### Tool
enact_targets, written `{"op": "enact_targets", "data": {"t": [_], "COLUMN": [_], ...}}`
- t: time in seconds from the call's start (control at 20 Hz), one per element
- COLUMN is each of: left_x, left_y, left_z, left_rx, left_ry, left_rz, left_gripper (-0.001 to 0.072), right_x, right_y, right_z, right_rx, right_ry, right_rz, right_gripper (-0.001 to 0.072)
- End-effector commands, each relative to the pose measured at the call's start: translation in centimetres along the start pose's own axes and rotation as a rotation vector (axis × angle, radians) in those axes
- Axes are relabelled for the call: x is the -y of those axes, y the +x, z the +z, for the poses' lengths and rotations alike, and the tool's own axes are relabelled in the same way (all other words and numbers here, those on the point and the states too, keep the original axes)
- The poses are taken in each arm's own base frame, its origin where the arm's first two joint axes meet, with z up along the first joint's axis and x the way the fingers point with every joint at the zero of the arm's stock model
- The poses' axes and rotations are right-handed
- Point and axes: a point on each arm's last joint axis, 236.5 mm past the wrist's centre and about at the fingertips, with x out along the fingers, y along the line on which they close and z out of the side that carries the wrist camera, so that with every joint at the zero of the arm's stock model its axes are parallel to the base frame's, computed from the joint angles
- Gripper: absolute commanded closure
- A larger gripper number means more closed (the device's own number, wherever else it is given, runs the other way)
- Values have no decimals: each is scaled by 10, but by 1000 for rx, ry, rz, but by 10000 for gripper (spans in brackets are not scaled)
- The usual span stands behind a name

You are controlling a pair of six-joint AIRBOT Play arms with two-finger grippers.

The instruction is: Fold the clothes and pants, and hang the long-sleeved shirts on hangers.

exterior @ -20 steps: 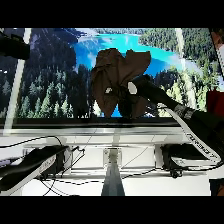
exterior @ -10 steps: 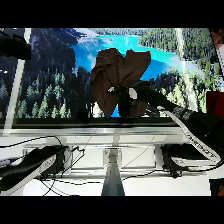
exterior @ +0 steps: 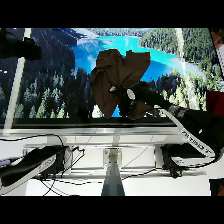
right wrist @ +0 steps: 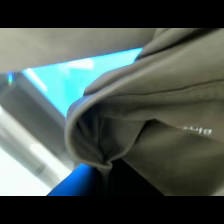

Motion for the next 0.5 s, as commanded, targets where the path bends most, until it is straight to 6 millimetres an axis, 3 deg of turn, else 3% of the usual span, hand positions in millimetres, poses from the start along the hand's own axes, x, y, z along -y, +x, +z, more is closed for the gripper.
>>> {"op": "enact_targets", "data": {"t": [0.0,0.05,0.1,0.25,0.35,0.45], "left_x": [7,9,12,30,39,76], "left_y": [22,28,34,59,80,98], "left_z": [-10,-12,-15,-43,-84,-131], "left_rx": [-71,-86,-95,-168,-275,-390], "left_ry": [8,11,16,4,-24,-123], "left_rz": [-13,-16,-19,-78,-117,-271], "left_gripper": [438,646,692,691,691,691], "right_x": [8,15,21,43,66,96], "right_y": [-28,-44,-65,-134,-179,-220], "right_z": [3,15,29,57,64,58], "right_rx": [-14,34,95,277,395,497], "right_ry": [-12,-21,-28,22,92,178], "right_rz": [-35,-69,-107,-178,-214,-253], "right_gripper": [696,696,696,696,696,695]}}
